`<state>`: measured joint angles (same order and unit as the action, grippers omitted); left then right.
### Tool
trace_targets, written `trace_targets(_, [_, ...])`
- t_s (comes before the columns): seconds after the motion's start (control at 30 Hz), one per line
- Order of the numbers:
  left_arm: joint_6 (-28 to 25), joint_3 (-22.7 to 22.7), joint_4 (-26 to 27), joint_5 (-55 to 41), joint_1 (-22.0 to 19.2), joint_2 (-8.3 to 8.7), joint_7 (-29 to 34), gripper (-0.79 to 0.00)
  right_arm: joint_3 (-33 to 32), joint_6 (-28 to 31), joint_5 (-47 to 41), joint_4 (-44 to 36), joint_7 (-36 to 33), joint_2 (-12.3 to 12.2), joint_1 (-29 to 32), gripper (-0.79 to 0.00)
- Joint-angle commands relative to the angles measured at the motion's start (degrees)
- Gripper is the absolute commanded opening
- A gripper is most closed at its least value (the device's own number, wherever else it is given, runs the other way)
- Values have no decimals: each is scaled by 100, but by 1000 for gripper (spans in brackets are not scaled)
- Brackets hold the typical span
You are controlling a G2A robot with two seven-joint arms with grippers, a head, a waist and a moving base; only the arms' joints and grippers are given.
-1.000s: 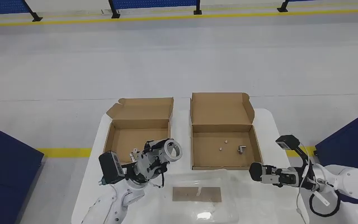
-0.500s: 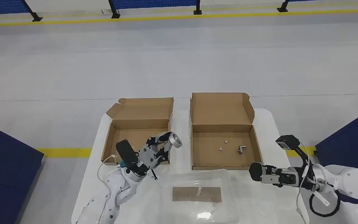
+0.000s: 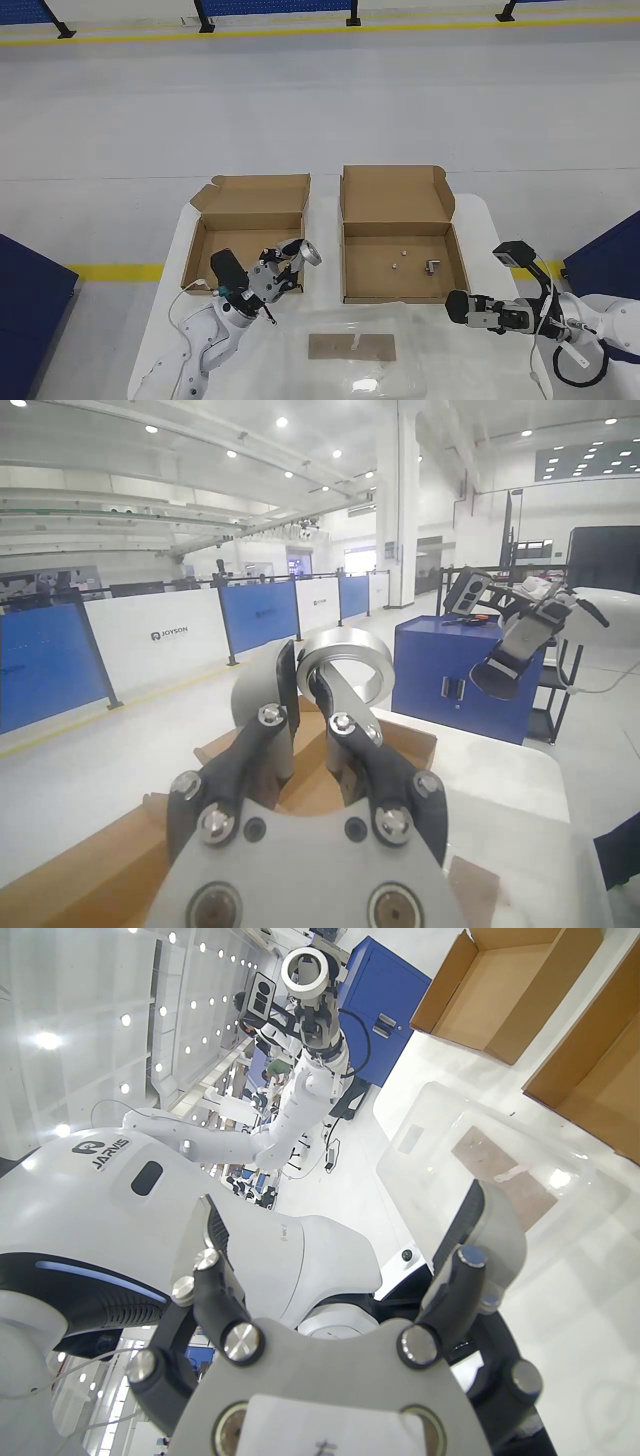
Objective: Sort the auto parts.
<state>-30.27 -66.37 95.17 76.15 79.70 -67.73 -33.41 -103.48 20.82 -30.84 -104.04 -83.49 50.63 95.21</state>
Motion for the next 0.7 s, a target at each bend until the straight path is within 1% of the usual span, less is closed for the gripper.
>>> trace_targets(0.0, [8, 11, 70, -119, 8, -7, 111, -785, 0, 0, 0, 0, 0, 0, 0, 0])
trace_targets(0.03, [13, -9, 64, -236, 20, -6, 319, -785, 0, 0, 0, 0, 0, 0, 0, 0])
trace_targets(0.13, [130, -97, 273, -628, 44, 2, 1383, -785, 0, 0, 0, 0, 0, 0, 0, 0])
trace_targets(0.17, [182, -148, 293, -854, 67, 8, 1845, -785, 0, 0, 0, 0, 0, 0, 0, 0])
trace_targets(0.23, [333, -260, 516, -964, 41, 29, 2635, -785, 0, 0, 0, 0, 0, 0, 0, 0])
trace_targets(0.33, [624, -350, 691, -1394, 124, 31, 3400, -785, 0, 0, 0, 0, 0, 0, 0, 0])
trace_targets(0.37, [773, -406, 701, -1478, 126, 33, 3585, -785, 0, 0, 0, 0, 0, 0, 0, 0])
trace_targets(0.4, [819, -422, 718, -1474, 120, 33, 3619, -785, 0, 0, 0, 0, 0, 0, 0, 0])
trace_targets(0.63, [829, -421, 713, -1469, 124, 33, 3634, -785, 0, 0, 0, 0, 0, 0, 0, 0])
trace_targets(0.67, [866, -411, 703, -1392, 106, 37, 3818, -785, 0, 0, 0, 0, 0, 0, 0, 0])
